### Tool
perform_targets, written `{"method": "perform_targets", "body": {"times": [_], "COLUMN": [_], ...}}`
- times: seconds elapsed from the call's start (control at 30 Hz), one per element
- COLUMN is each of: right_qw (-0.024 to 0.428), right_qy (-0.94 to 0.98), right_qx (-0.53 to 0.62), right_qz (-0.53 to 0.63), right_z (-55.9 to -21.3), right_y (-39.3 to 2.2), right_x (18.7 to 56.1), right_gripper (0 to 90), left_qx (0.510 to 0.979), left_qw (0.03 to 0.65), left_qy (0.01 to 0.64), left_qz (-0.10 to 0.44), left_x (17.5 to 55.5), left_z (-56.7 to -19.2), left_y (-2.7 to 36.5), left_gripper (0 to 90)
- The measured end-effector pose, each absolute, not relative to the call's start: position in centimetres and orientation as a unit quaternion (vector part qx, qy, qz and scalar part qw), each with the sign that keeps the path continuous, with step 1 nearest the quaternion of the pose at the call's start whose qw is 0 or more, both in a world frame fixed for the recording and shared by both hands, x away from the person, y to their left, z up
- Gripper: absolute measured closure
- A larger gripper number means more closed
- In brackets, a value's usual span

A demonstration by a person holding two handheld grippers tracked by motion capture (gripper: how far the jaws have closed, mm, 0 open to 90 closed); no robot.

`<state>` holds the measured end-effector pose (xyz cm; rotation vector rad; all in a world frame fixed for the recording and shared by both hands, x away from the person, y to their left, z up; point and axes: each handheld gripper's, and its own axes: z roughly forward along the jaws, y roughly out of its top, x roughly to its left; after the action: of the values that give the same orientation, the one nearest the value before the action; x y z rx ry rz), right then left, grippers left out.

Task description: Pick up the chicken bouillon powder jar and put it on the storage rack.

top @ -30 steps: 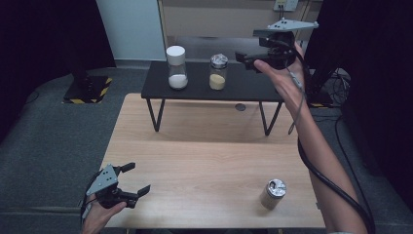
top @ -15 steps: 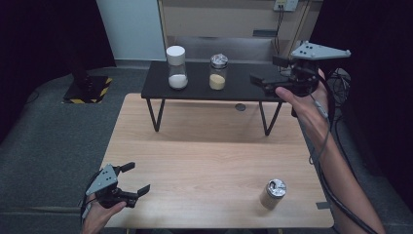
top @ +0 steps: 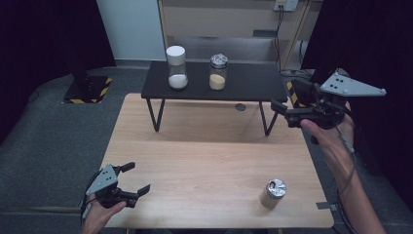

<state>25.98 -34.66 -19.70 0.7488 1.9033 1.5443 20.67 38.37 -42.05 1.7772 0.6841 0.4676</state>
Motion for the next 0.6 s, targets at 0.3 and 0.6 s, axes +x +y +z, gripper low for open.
{"method": "perform_targets", "body": {"times": [0.3, 0.6], "right_qw": [0.282, 0.273], "right_qy": [0.703, 0.708], "right_qx": [0.292, 0.305], "right_qz": [0.583, 0.574], "right_z": [-22.4, -24.8], "right_y": [-36.7, -37.7], "right_x": [23.0, 20.4], "right_gripper": [6.2, 5.6], "left_qx": [0.752, 0.752], "left_qw": [0.557, 0.558], "left_qy": [0.29, 0.29], "left_qz": [0.199, 0.199], "left_x": [20.6, 20.6], "left_z": [-42.1, -42.0], "left_y": [38.4, 38.4], "left_gripper": [2.5, 2.5]}}
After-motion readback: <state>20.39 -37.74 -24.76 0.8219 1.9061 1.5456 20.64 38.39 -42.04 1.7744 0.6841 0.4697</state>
